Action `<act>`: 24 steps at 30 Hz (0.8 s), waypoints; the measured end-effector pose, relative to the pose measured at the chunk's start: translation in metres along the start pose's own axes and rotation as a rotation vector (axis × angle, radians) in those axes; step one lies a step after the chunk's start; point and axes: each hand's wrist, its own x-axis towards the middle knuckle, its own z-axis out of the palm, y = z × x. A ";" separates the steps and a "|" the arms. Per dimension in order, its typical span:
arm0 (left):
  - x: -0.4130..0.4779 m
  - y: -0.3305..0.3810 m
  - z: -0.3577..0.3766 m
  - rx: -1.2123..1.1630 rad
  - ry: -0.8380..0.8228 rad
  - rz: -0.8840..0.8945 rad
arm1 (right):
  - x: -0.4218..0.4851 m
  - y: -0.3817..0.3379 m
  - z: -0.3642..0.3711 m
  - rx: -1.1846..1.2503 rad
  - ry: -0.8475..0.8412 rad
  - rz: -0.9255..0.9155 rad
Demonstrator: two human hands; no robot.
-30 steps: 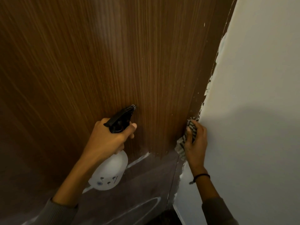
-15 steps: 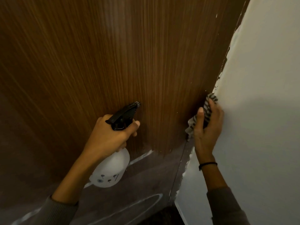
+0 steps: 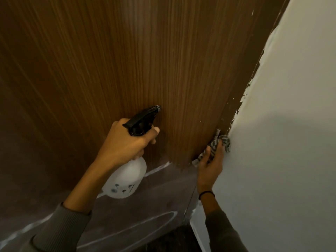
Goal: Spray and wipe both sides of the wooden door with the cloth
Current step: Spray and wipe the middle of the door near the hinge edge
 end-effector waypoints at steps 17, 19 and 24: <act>0.003 -0.001 0.000 0.021 -0.015 -0.004 | 0.017 -0.006 -0.012 0.002 0.018 -0.099; 0.003 -0.002 -0.001 0.034 -0.014 -0.002 | 0.014 0.005 -0.018 -0.035 -0.066 -0.069; 0.002 -0.001 0.000 0.031 -0.010 -0.001 | 0.028 -0.019 -0.041 -0.043 -0.123 -0.074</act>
